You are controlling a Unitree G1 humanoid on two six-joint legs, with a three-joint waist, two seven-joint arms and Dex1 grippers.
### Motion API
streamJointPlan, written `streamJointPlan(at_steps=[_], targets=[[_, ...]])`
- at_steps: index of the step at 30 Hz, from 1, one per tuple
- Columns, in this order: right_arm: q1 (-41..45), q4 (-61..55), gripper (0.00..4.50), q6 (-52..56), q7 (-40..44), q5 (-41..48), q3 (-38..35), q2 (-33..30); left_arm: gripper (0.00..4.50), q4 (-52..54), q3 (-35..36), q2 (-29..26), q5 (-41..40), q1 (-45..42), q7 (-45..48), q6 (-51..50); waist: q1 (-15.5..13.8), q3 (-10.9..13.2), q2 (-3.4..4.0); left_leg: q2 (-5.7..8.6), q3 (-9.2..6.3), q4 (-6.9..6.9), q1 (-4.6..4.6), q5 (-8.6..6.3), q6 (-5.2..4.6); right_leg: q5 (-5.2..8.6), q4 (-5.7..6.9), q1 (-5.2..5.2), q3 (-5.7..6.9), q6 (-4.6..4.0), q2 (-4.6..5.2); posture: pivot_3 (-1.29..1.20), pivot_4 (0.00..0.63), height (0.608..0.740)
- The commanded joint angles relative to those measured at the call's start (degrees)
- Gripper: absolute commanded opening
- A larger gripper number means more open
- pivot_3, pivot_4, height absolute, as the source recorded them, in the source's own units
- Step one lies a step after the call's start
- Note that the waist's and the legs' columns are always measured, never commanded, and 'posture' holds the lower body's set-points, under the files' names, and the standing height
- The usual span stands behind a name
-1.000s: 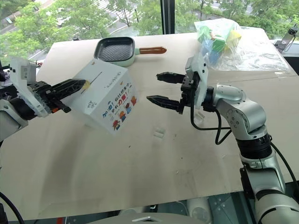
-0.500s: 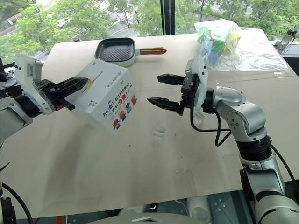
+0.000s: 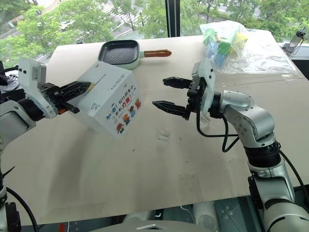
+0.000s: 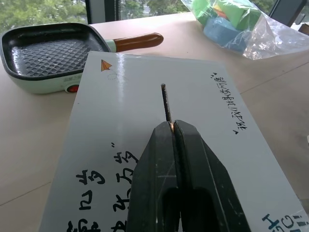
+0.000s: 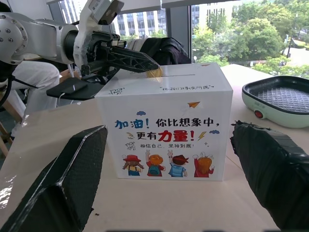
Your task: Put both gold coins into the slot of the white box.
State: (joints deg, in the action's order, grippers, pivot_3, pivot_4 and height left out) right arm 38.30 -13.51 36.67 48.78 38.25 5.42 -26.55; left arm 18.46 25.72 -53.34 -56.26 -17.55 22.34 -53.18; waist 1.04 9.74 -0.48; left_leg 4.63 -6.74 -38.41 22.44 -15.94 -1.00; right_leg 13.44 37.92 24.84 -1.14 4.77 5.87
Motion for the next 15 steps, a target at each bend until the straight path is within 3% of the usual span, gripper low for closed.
streamJointPlan(at_steps=[1, 3, 7, 12, 15], targets=[[0.33, -2.64, 4.48, -1.15, -0.17, 0.13, -1.58, 0.25, 0.26, -0.05, -0.48, 0.63, 0.9, 0.62, 0.65, -0.94, -0.01, 0.0, 0.0, 0.0, 0.0, 0.0, 0.0, 0.0, 0.01, 0.0, 0.01, 0.0, 0.0, 0.0, 0.0, 0.0, 0.15, 0.721], [0.31, -2.57, 4.5, -1.22, -0.07, 0.06, -1.53, 0.19, 0.82, 0.58, -0.43, 1.2, 0.85, 0.37, 1.07, -0.42, -0.07, 0.0, 0.0, 0.0, 0.0, 0.0, 0.0, 0.01, 0.01, 0.0, 0.01, 0.0, 0.0, 0.0, 0.0, 0.0, 0.15, 0.721], [0.11, -2.49, 4.5, -1.31, -0.05, -0.15, -1.47, 0.05, 2.65, 0.23, -0.04, 2.17, 4.15, -0.45, 0.16, 2.31, -0.16, -0.01, 0.0, 0.02, -0.01, -0.01, 0.01, 0.01, 0.01, 0.0, 0.0, -0.01, 0.02, 0.0, 0.02, 0.0, 0.15, 0.721], [-1.44, -3.41, 4.5, -1.05, -0.12, 0.35, -2.14, -0.69, 2.65, 2.79, 4.87, 5.26, 1.88, -3.37, 0.74, 7.11, -0.17, 0.01, -0.04, 0.02, -0.04, -0.02, 0.05, 0.01, 0.01, 0.0, -0.03, 0.0, 0.04, 0.0, 0.03, 0.0, 0.15, 0.721], [-8.74, -5.43, 4.5, -1.82, 1.52, 2.4, -6.04, -3.16, 2.65, 12.08, 10.82, 6.35, -15.33, -1.68, 3.17, 5.17, -0.18, -0.05, -0.16, 0.02, -0.19, -0.08, 0.24, 0.0, 0.0, 0.0, -0.11, 0.05, 0.17, 0.0, 0.07, 0.0, 0.15, 0.721]])
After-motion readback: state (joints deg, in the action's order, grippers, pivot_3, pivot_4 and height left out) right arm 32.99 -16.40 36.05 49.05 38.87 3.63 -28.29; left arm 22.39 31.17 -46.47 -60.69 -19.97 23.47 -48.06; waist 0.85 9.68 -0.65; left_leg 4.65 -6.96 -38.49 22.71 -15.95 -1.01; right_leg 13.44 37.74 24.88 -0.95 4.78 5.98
